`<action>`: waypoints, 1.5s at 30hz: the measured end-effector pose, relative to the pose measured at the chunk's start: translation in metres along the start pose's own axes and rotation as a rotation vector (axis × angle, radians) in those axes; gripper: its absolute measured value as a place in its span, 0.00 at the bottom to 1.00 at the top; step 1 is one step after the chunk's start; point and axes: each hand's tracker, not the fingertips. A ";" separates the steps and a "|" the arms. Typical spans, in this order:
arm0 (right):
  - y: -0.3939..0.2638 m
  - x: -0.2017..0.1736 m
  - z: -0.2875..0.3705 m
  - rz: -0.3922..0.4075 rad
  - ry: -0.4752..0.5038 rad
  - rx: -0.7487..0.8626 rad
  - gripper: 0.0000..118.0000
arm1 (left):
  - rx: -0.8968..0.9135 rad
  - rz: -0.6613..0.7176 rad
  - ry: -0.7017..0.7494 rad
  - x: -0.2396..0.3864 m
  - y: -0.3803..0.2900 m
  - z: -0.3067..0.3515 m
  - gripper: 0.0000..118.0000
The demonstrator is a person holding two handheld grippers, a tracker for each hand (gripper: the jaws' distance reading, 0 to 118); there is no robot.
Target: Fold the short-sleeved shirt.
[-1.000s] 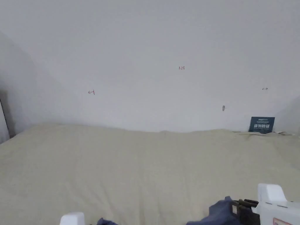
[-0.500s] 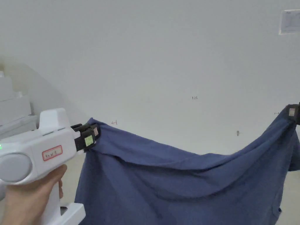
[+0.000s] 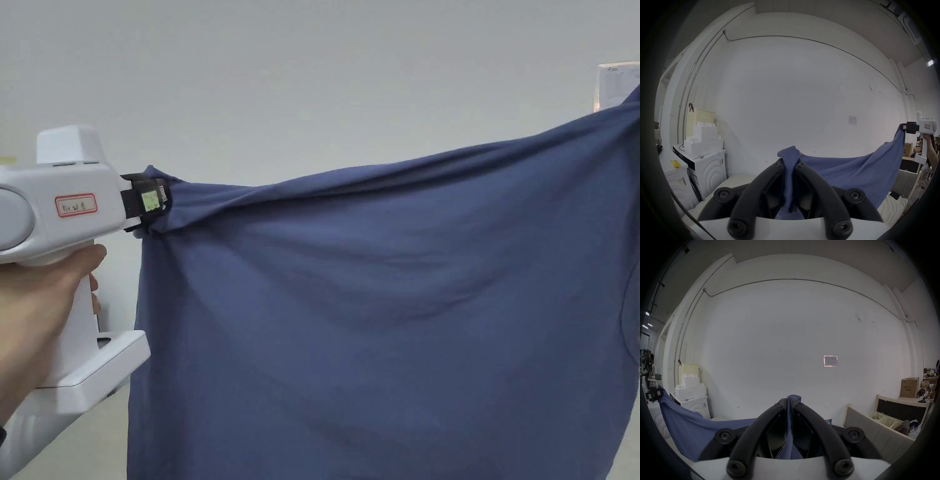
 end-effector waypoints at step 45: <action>-0.084 -0.025 -0.306 0.053 -0.124 -0.230 0.02 | -0.294 -0.094 -0.005 -0.018 -0.082 -0.327 0.08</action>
